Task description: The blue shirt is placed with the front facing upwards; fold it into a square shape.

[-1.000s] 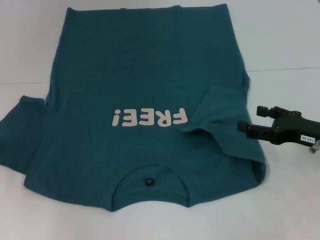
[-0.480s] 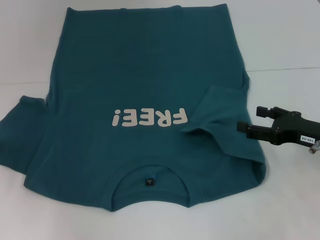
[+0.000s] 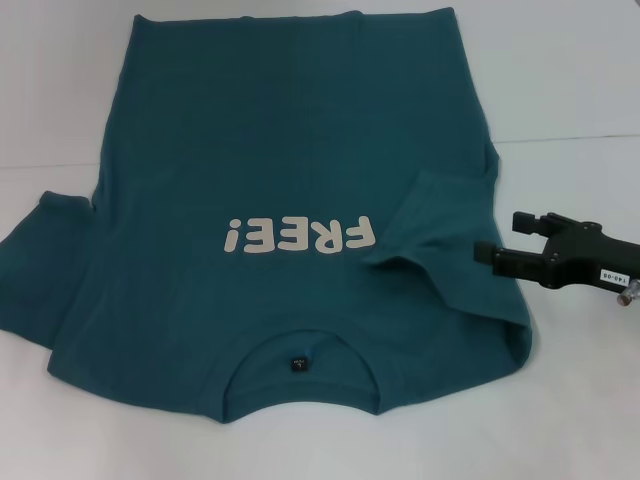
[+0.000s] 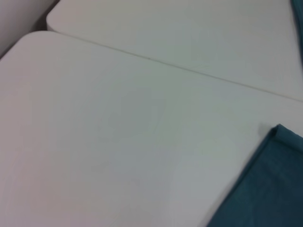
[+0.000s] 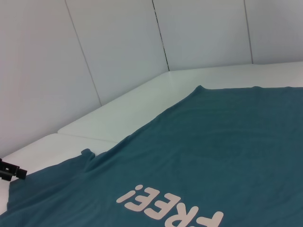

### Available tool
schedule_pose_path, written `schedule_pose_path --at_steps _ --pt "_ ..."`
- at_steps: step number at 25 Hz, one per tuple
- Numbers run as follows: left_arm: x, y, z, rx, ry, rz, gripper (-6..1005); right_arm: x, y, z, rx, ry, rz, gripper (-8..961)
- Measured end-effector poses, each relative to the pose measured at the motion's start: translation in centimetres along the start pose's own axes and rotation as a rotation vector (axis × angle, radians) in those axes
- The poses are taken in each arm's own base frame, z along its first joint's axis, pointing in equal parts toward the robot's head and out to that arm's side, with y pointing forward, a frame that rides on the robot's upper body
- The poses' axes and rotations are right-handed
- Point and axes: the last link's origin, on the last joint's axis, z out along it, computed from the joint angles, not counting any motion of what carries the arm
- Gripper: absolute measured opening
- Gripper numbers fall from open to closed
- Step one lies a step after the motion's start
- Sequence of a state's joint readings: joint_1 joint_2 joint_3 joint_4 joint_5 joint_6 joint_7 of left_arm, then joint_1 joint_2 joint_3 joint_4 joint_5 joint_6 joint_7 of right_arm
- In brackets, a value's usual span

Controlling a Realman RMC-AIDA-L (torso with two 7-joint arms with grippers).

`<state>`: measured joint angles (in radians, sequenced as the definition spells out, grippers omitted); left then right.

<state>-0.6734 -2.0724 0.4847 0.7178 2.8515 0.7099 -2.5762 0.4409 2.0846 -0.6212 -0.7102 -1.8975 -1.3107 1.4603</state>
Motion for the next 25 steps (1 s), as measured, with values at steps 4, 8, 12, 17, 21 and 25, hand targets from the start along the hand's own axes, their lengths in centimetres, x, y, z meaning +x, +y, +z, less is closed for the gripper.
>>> schedule_pose_path --at_steps 4,8,12,17,21,25 --pt "0.06 -0.04 0.00 0.003 0.004 0.001 738 -0.06 -0.02 0.06 0.001 0.000 -0.001 945" --pt "0.11 -0.14 0.00 0.008 0.009 0.002 737 -0.18 -0.03 0.15 0.001 -0.001 -0.004 945" --pt "-0.01 -0.21 0.04 0.010 0.008 0.003 737 -0.23 -0.03 0.19 0.000 -0.002 -0.007 945" --pt "-0.09 -0.32 0.08 0.015 0.011 0.009 738 -0.29 -0.06 0.24 0.002 -0.002 -0.010 945" --pt "-0.22 -0.23 0.25 0.016 0.012 0.012 738 -0.29 -0.08 0.25 0.003 -0.002 -0.010 945" --pt "-0.21 -0.16 0.31 0.016 0.012 0.020 738 -0.29 -0.08 0.25 0.003 -0.002 -0.007 945"
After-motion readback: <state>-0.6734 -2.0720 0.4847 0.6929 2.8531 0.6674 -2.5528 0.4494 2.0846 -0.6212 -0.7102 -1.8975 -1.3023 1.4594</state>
